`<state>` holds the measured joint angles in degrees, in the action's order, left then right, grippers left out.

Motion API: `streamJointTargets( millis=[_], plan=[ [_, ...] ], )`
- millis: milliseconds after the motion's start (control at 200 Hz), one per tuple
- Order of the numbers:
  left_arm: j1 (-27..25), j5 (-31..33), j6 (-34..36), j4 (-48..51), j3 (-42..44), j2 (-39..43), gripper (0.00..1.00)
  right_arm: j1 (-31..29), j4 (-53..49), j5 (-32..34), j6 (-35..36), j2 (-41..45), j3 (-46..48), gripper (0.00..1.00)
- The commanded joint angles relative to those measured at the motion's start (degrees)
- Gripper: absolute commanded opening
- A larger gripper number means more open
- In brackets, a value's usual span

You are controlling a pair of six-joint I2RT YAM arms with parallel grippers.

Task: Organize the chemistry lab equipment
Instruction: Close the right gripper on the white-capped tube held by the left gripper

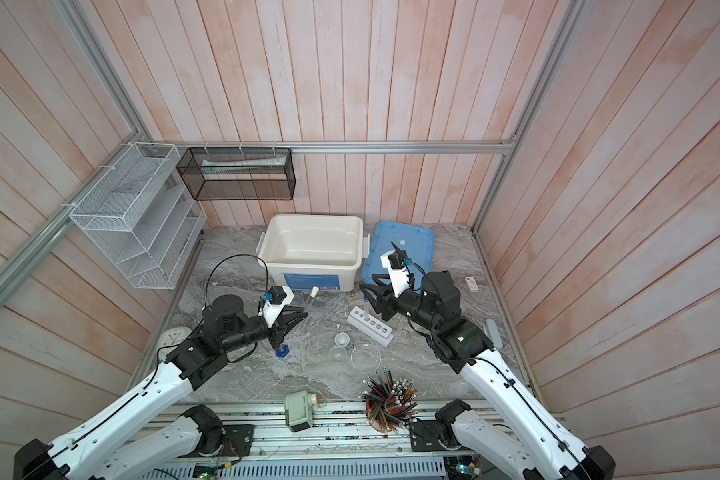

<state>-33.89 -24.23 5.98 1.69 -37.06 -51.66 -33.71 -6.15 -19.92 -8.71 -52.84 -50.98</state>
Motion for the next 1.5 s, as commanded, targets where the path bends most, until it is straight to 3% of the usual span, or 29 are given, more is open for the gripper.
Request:
streamJointTargets(
  millis=[0, 200, 795, 1135, 1440, 1495],
  plan=[
    [0.6, -6.2, -6.6, -12.3, 1.2, -1.7, 0.13, -3.5, 0.0, -2.4, 0.2, -2.1, -3.5, 0.48],
    [0.5, -11.1, -9.0, -19.9, 1.5, -6.2, 0.14, -8.5, 3.2, -2.5, -0.2, -6.3, -4.6, 0.5],
    [0.1, -13.8, -7.3, -18.0, 0.3, -8.9, 0.13, -9.0, 11.1, -6.3, -1.5, -14.5, -6.3, 0.46],
    [0.1, -14.4, -7.2, -19.9, 0.2, -10.3, 0.13, -9.0, 11.6, -5.9, -2.1, -15.1, -5.9, 0.25],
    [0.1, -14.0, -8.6, -24.6, 0.9, -11.0, 0.13, -9.0, 10.7, -5.6, -2.7, -15.7, -6.5, 0.13],
    [0.1, -13.7, -8.6, -24.7, 1.0, -11.1, 0.2, -9.0, 10.4, -4.9, -3.7, -16.0, -6.9, 0.1]
  ],
)
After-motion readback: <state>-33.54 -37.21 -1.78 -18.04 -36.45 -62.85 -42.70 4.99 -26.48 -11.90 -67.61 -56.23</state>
